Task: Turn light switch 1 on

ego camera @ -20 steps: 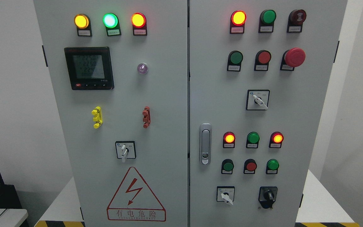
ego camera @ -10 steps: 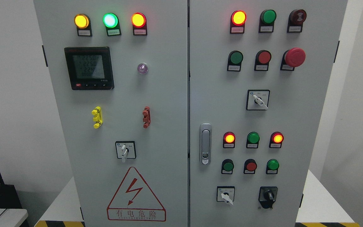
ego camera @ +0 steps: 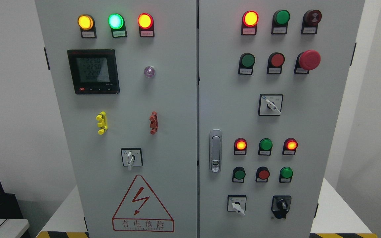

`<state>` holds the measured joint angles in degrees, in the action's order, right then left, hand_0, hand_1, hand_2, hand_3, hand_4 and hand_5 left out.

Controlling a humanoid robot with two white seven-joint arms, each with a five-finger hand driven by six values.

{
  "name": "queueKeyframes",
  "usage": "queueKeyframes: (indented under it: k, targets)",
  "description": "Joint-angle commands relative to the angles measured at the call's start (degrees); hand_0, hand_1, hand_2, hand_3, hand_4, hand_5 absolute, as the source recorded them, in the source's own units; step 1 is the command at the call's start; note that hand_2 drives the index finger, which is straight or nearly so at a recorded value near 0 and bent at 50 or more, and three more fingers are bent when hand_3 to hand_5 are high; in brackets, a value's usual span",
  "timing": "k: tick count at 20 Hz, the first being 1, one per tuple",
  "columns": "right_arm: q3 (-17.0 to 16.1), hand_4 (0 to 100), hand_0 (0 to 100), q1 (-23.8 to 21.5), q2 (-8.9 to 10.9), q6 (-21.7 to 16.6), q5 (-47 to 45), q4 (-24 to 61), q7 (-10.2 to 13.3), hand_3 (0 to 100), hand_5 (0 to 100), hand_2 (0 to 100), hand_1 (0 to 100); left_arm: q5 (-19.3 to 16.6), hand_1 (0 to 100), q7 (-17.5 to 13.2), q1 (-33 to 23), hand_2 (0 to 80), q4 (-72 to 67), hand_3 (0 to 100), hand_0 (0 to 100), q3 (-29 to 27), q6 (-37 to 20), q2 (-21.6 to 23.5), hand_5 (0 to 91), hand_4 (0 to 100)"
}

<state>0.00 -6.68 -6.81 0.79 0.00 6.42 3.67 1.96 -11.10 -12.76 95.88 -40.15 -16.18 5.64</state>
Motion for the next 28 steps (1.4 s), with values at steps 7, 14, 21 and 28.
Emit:
queueKeyframes:
  k: [7,14,21,28]
  targets:
    - [0.97,0,12,0.0,0.05,0.0,-1.41,0.0,0.02,0,0,0,39,0.32,25,3.36,6.17,37.1,13.28,57,24,17.57,0.27,2.0,50.9,62]
    - [0.97,0,12,0.0,0.05,0.0,-1.41,0.0,0.02,0,0,0,39,-3.19,26,8.81,11.18,37.0,14.69,56,22,25.48,3.34,2.88,51.7,62]
    - [0.97,0,12,0.0,0.05,0.0,-1.41,0.0,0.02,0,0,0,39,-4.42,26,14.0,15.66,39.0,14.69,57,21,33.12,9.23,2.18,51.1,62]
    - [0.97,0,12,0.0,-0.04,0.0,-1.41,0.0,0.02,0,0,0,39,-8.47,28,15.49,19.61,43.1,14.69,60,20,38.31,13.8,0.51,53.2,64]
